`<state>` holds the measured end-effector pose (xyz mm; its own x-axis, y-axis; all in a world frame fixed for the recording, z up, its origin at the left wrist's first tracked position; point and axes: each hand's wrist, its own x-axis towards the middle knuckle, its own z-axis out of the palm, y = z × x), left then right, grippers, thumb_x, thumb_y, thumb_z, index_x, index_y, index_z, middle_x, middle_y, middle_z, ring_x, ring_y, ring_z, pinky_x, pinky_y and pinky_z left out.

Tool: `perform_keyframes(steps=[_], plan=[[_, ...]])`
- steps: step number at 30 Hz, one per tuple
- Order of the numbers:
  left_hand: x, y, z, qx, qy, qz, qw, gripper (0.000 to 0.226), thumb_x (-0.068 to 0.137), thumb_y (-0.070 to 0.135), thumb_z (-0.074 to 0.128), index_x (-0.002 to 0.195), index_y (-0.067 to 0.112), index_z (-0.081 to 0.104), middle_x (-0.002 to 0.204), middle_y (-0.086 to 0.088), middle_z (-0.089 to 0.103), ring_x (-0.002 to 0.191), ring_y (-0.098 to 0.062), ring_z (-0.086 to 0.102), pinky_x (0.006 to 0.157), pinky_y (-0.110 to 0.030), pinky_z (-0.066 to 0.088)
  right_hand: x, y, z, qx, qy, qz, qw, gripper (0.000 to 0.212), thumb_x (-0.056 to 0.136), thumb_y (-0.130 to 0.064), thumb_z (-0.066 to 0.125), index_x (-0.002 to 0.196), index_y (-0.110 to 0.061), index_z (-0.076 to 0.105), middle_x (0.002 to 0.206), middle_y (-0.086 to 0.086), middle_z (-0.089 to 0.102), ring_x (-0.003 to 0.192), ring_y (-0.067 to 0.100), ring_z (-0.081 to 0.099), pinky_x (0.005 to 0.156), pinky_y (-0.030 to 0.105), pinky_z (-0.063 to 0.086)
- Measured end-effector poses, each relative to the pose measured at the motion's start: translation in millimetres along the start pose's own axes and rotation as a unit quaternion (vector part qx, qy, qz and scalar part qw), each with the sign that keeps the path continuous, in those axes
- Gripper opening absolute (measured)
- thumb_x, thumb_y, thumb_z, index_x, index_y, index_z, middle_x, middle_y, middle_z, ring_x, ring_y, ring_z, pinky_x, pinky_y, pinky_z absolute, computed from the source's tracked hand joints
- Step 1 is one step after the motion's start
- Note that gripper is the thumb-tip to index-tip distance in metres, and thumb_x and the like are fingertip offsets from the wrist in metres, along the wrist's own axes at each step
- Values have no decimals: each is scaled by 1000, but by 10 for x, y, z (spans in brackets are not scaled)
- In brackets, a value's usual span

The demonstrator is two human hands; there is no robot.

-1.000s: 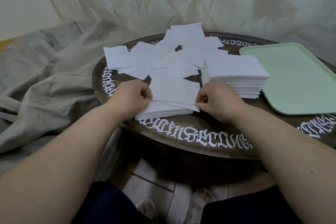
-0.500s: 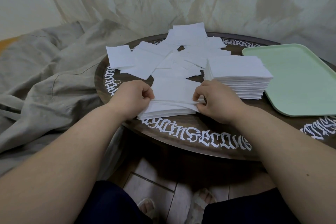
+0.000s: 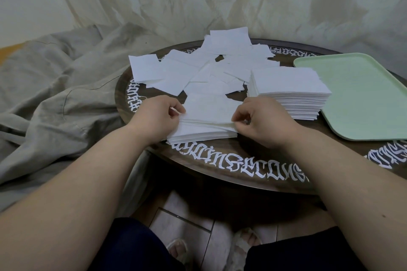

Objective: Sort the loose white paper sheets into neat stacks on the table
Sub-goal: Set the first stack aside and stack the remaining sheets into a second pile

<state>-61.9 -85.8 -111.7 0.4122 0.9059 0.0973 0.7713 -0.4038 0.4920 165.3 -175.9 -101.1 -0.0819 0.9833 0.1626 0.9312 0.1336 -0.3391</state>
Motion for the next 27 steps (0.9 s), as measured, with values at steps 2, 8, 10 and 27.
perform_keyframes(steps=[2, 8, 10, 27], plan=[[-4, 1, 8, -9, -4, 20, 1000, 17, 79, 16, 65, 91, 29, 66, 94, 6, 65, 88, -11, 59, 81, -26, 44, -5, -1, 0, 1, -2, 4, 1000, 12, 84, -21, 61, 86, -19, 73, 87, -4, 65, 83, 18, 59, 76, 35, 49], [14, 53, 54, 6, 5, 60, 998, 18, 75, 24, 76, 90, 29, 68, 110, 6, 63, 100, -13, 57, 94, -35, 44, -7, 2, -10, 32, 16, 23, 999, 12, 84, -20, 63, 89, -16, 73, 87, -2, 68, 82, 15, 60, 77, 32, 48], [21, 56, 70, 14, 19, 68, 997, 12, 77, 24, 75, 87, 27, 68, 108, 5, 65, 99, -13, 58, 94, -36, 45, -8, 8, -8, 39, 18, 24, 999, 10, 84, -19, 64, 88, -17, 73, 85, -4, 67, 79, 13, 59, 75, 29, 48], [9, 69, 44, 3, 6, 18, 1000, 8, 83, 18, 65, 85, 24, 69, 98, 4, 68, 94, -13, 59, 84, -26, 43, 6, 9, 19, 19, -63, 17, 998, 10, 80, -29, 68, 86, -22, 66, 81, -12, 59, 80, 11, 58, 72, 26, 46]])
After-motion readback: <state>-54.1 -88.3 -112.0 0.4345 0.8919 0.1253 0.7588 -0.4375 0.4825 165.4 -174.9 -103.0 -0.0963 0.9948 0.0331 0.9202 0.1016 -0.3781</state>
